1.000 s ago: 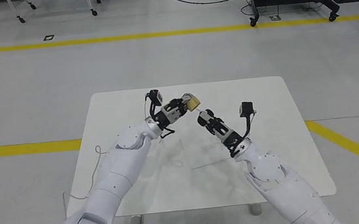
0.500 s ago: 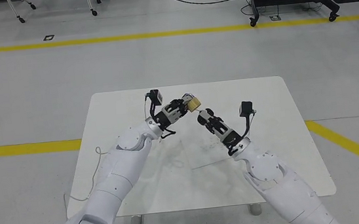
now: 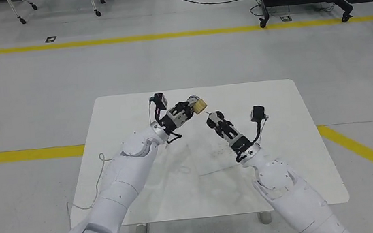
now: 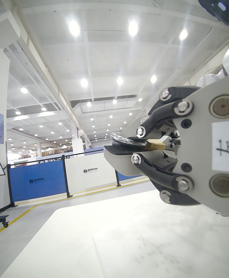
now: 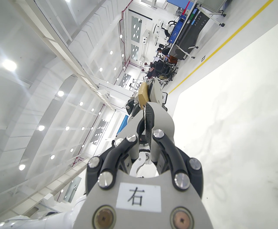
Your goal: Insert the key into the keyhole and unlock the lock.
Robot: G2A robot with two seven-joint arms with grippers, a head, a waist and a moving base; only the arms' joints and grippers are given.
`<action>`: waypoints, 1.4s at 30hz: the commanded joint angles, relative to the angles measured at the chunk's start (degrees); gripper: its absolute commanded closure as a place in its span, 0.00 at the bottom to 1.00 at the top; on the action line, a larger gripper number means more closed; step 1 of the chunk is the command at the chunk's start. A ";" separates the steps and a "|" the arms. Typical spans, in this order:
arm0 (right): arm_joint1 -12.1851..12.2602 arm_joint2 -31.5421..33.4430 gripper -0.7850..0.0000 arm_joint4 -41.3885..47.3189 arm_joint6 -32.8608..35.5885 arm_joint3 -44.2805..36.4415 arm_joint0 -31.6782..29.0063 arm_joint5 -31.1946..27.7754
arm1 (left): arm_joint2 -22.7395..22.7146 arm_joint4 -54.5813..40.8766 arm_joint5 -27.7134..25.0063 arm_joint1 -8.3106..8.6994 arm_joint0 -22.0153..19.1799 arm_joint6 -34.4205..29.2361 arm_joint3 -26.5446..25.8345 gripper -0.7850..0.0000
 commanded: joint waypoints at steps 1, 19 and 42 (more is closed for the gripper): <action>-0.12 -0.08 1.00 0.06 0.01 0.06 0.09 -0.01 | -0.06 0.09 -0.07 -0.04 0.06 -0.13 -0.10 1.00; -1.21 -0.40 1.00 -0.90 0.17 0.30 0.78 0.96 | -0.96 0.78 -0.13 -0.21 0.38 -1.55 -0.33 1.00; -1.63 1.68 1.00 -25.89 -8.69 9.62 2.61 -13.12 | -0.15 1.75 19.75 -0.81 -3.11 -1.54 4.27 1.00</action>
